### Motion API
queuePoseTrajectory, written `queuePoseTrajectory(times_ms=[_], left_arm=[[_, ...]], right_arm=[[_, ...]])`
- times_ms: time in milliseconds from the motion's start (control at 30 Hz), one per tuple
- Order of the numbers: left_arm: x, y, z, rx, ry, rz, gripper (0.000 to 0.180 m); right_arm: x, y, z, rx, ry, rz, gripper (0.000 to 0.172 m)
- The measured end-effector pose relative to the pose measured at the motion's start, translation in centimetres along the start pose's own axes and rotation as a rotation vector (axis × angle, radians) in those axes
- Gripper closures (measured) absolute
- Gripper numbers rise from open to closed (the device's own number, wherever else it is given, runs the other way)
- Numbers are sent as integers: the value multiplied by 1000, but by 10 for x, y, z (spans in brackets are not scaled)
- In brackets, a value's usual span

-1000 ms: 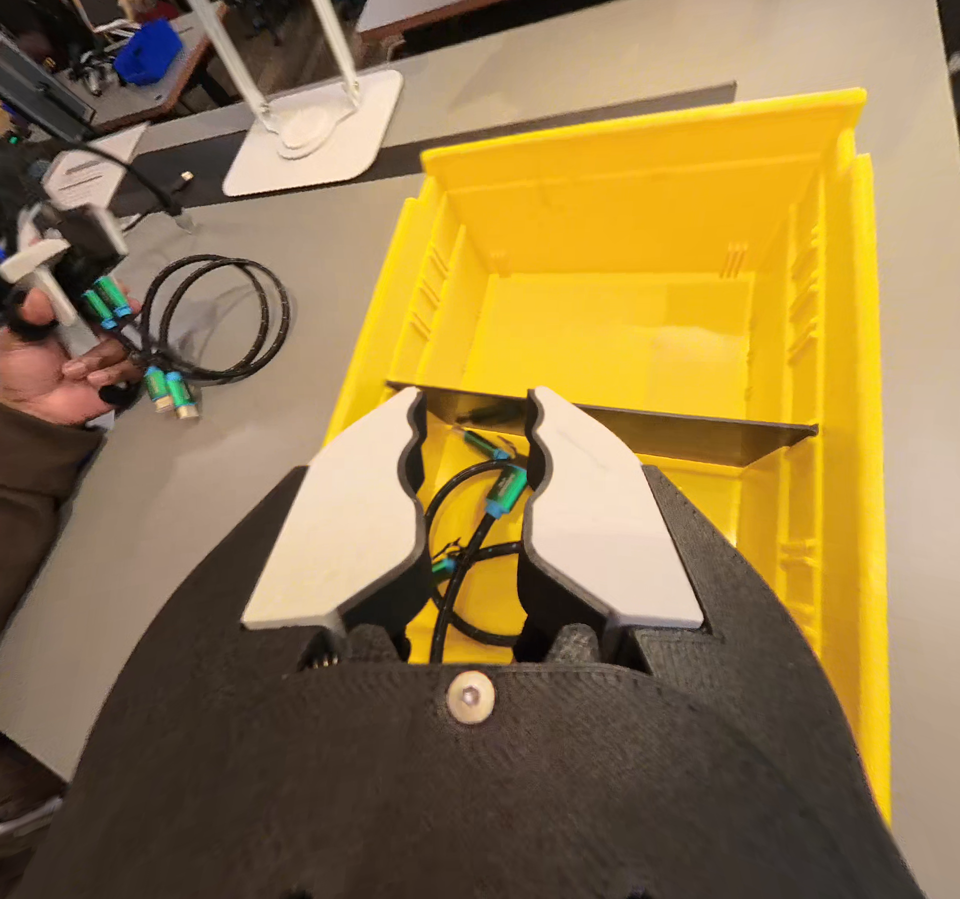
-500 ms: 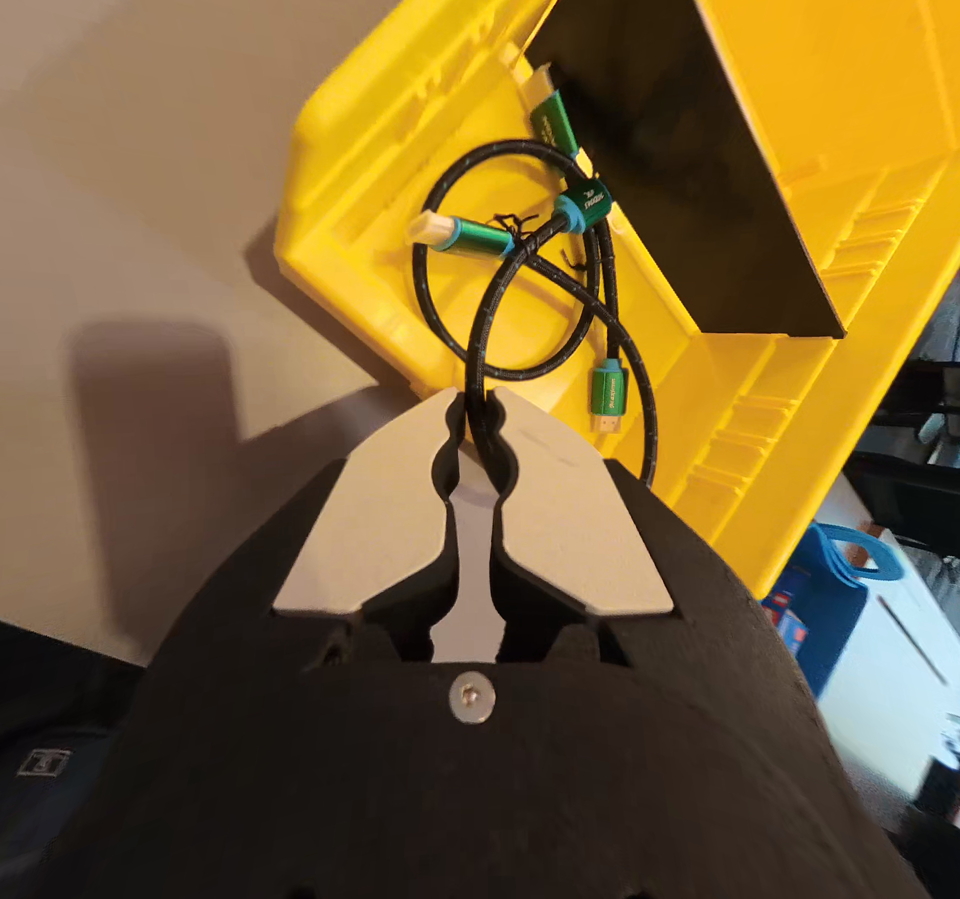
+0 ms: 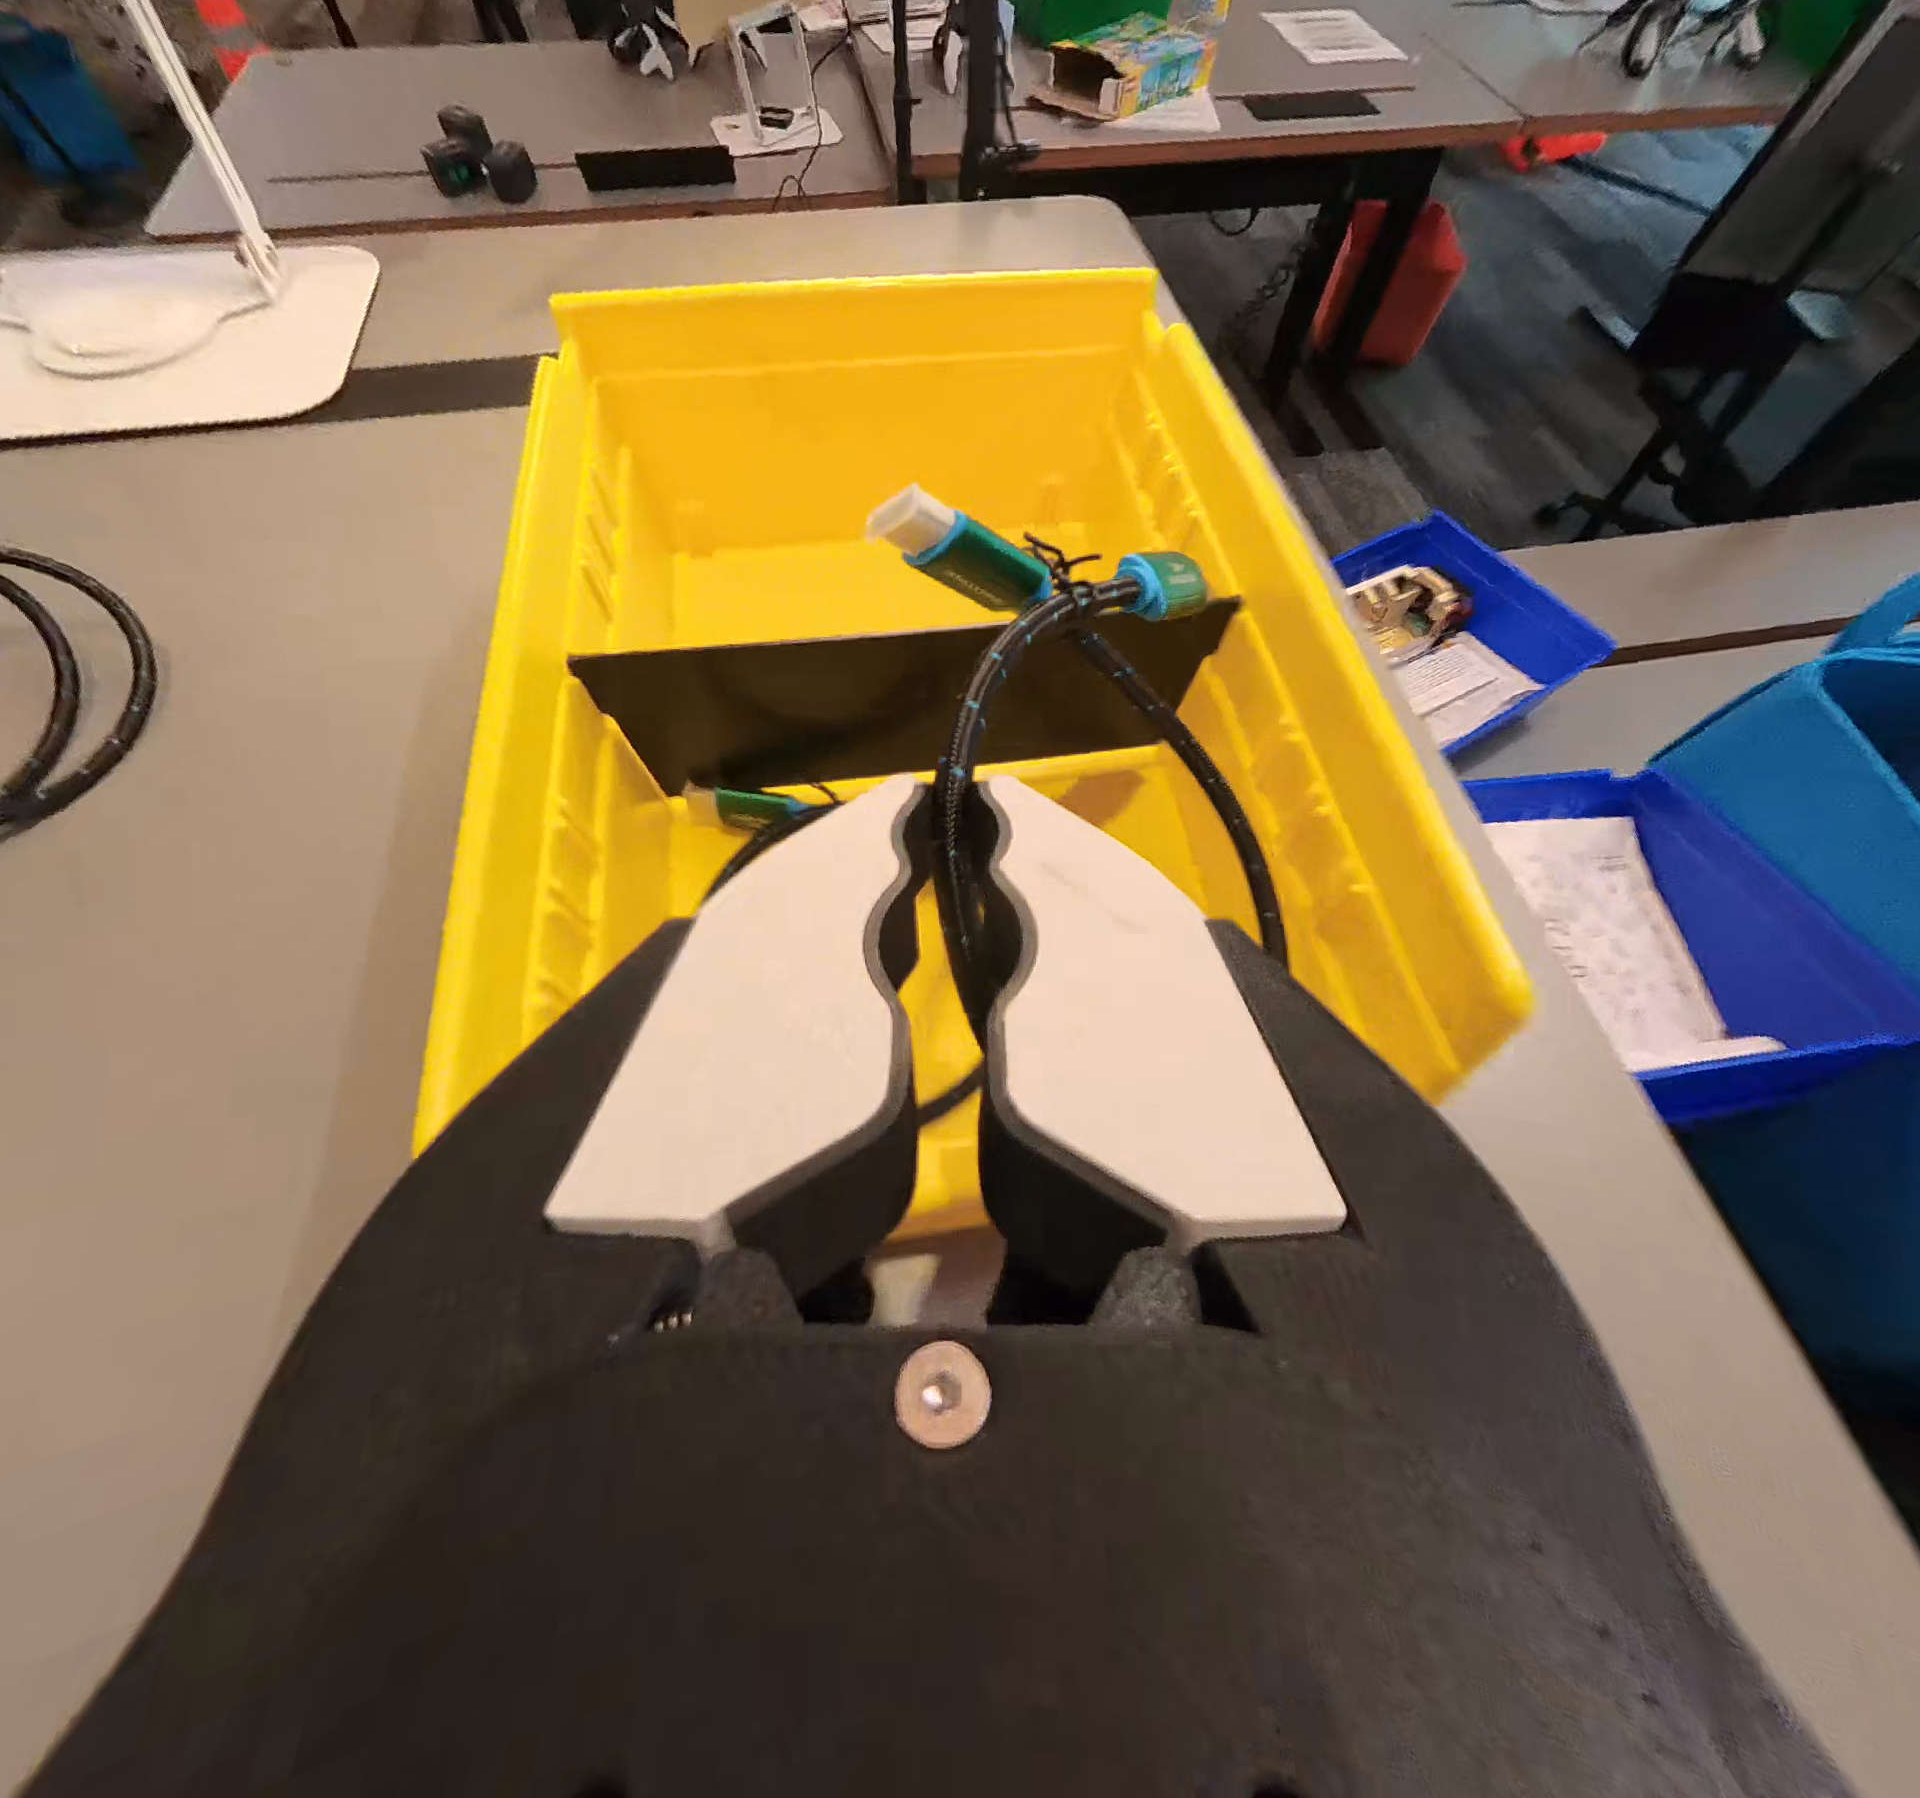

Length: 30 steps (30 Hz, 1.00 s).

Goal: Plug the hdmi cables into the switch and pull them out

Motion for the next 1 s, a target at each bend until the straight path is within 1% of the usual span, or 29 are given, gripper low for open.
queuePoseTrajectory(times_ms=[67,200,267,333,400,467,500,533,567,700,833,933,1000], left_arm=[[0,0,0,0,0,0,154],[0,0,0,1,0,-1,155],[0,0,0,2,-1,0,154],[0,0,0,0,-2,2,154],[0,0,0,0,-3,5,154],[-1,0,-1,-4,-4,6,154],[-1,0,-1,-6,-3,6,162],[-1,-1,-2,-9,-4,7,154],[-1,-1,-2,-11,-4,6,154],[-1,-2,-3,-16,-4,3,154],[-1,-2,-3,-16,-5,3,154],[-1,-2,-3,-17,-7,5,154],[-1,-2,-3,-19,-7,6,154]], right_arm=[[-19,-6,-15,-26,33,-7,166],[-51,-41,-42,-196,100,45,165],[-58,-54,-42,-242,139,75,165],[-58,-54,-34,-228,169,85,166],[-51,-49,-23,-216,170,104,166],[-45,-37,-13,-163,174,151,166],[-43,-29,-9,-126,173,184,165],[-41,-21,-8,-95,166,219,165],[-39,-13,-7,-72,160,253,164],[-43,14,-11,-8,195,341,160],[-62,17,-14,-35,270,403,157],[-63,28,-22,51,197,541,158],[-63,41,-35,126,156,612,158]])
Point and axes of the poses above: each gripper's, where its closed fingertips meet, z back along the fingers, y out of its top, x = y × z across the jaws, the point moved 3 cm from there along z, back along the fingers, and after that the axes turned 11 degrees about -y, right-handed, at the moved point
